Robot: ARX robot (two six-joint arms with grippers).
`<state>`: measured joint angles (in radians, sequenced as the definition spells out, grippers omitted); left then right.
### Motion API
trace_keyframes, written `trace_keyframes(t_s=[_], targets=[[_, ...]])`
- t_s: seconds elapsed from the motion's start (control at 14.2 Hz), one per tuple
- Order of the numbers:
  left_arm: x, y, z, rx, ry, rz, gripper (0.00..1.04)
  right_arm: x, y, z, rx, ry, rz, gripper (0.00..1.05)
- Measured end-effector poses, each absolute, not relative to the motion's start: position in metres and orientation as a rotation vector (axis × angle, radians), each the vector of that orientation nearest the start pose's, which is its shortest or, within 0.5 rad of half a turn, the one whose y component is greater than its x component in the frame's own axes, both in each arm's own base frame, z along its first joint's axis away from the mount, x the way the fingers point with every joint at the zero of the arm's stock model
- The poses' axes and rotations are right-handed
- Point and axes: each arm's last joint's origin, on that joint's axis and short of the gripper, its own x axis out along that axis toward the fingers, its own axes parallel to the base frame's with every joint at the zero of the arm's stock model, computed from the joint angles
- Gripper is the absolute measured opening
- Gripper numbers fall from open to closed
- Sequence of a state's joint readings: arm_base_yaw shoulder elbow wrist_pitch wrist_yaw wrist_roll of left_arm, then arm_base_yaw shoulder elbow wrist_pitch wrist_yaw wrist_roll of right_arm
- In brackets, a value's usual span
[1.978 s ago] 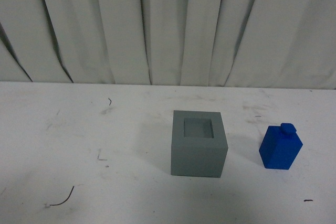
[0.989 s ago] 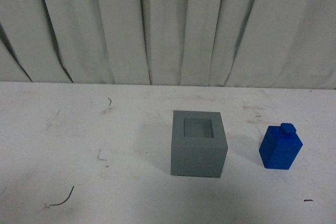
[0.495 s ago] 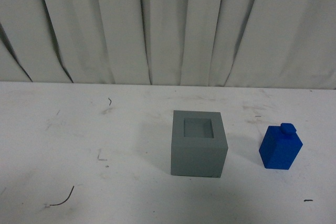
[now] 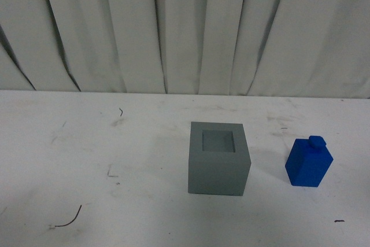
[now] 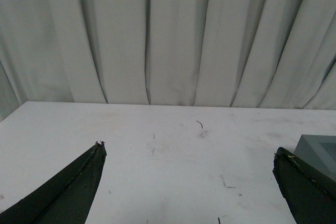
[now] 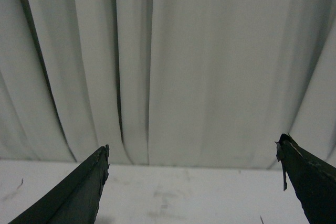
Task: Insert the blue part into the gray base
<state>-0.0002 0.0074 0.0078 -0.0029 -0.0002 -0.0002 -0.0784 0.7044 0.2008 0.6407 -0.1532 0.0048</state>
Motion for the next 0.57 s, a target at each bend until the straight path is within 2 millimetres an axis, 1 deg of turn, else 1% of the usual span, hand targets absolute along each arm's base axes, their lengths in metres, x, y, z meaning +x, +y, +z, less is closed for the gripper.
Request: trace_keyframes(t_s=[0.07,0.14,0.28,0.35,0.49,0.57], targets=[[0.098,0.000,0.165,0.000,0.003,0.000,0.98,0.180,-0.011,0.239,-0.016,-0.169,0.087,0.98],[0.098,0.000,0.165,0.000,0.003,0.000,0.98,0.204,-0.012,0.250,-0.017,-0.167,0.094,0.98],[0.098,0.000,0.165,0.000,0.003,0.000,0.98,0.254,-0.018,0.261,-0.016,-0.093,0.115,0.98],[0.098,0.000,0.165,0.000,0.003,0.000,0.98,0.274,-0.021,0.267,-0.036,-0.081,0.123,0.98],[0.098,0.000,0.165,0.000,0.003,0.000,0.98,0.316,-0.032,0.280,-0.149,-0.085,0.140,0.98],[0.098,0.000,0.165,0.000,0.003,0.000,0.98,0.331,-0.033,0.279,-0.208,-0.042,0.183,0.98]])
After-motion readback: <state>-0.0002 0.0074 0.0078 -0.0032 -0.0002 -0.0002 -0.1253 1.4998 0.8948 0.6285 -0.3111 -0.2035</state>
